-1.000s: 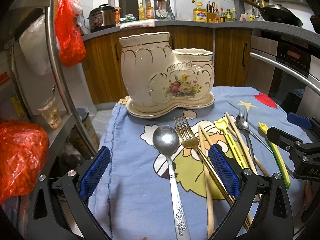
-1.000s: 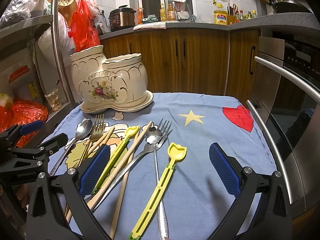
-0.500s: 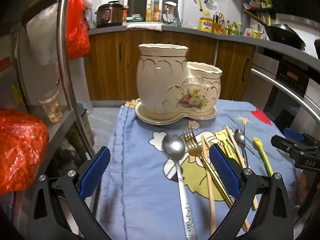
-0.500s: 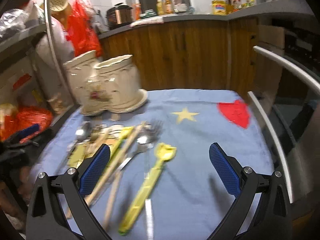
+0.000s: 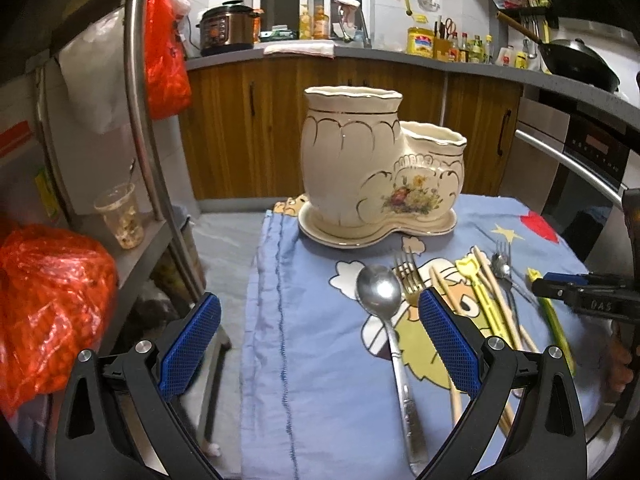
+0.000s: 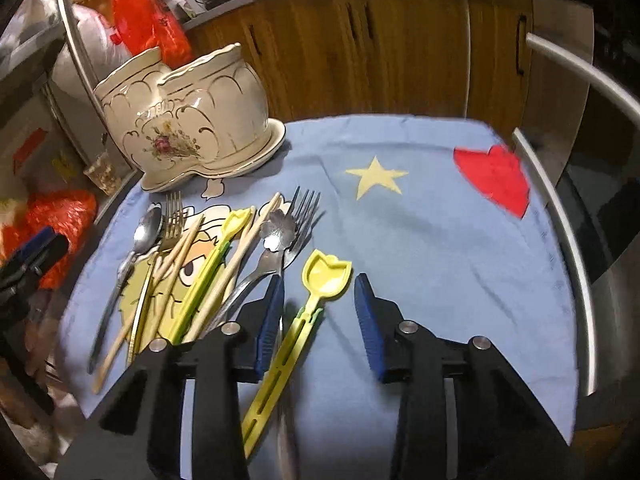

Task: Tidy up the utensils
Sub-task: 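Close the right tool on the yellow tulip spoon while the left tool grasps the silver spoon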

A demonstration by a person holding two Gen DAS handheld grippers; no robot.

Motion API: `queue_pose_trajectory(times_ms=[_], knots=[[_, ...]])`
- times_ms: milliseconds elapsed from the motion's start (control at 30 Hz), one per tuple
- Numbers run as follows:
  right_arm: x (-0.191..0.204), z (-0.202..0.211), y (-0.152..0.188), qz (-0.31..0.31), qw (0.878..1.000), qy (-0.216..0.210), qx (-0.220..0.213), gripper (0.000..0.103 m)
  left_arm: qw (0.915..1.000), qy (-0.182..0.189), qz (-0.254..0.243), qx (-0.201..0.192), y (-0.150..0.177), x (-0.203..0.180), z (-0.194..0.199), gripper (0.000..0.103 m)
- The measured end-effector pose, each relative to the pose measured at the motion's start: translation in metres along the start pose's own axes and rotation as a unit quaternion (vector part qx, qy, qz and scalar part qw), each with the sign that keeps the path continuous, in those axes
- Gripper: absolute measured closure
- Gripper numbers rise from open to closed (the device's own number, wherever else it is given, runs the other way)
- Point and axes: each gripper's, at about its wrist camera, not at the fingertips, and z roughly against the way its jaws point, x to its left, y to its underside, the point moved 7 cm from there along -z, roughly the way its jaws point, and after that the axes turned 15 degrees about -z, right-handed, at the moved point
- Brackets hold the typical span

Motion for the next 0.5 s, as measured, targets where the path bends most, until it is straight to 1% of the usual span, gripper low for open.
queue_pose_trajectory(times_ms=[133, 267, 433, 467, 500], knots=[[-0.0039, 0.0005, 0.0003, -0.025, 1.0, -0.011, 0.013, 0.069, 1.0, -0.009, -0.004, -0.002, 0.0002, 0.004, 0.002, 0.005], [-0.0047, 0.0039, 0.0017, -0.031, 0.999, -0.009, 0.017, 0.07, 0.9999, -0.009, -0.007, 0.001, 0.0009, 0.0045, 0.0017, 0.005], [-0.0031, 0.0028, 0.0038, -0.019, 1.0, 0.002, 0.021, 0.07, 1.0, 0.001, -0.007, -0.002, -0.001, 0.0009, 0.0045, 0.005], [-0.0021, 0.0023, 0.0036, -0.017, 1.0, 0.004, 0.021, 0.07, 1.0, 0.001, -0.007, -0.003, -0.0012, 0.0004, 0.0049, 0.005], [0.0001, 0.0007, 0.0026, -0.014, 1.0, 0.005, 0.02, 0.077, 1.0, 0.001, -0.008, -0.003, -0.0015, 0.0, 0.005, 0.005]])
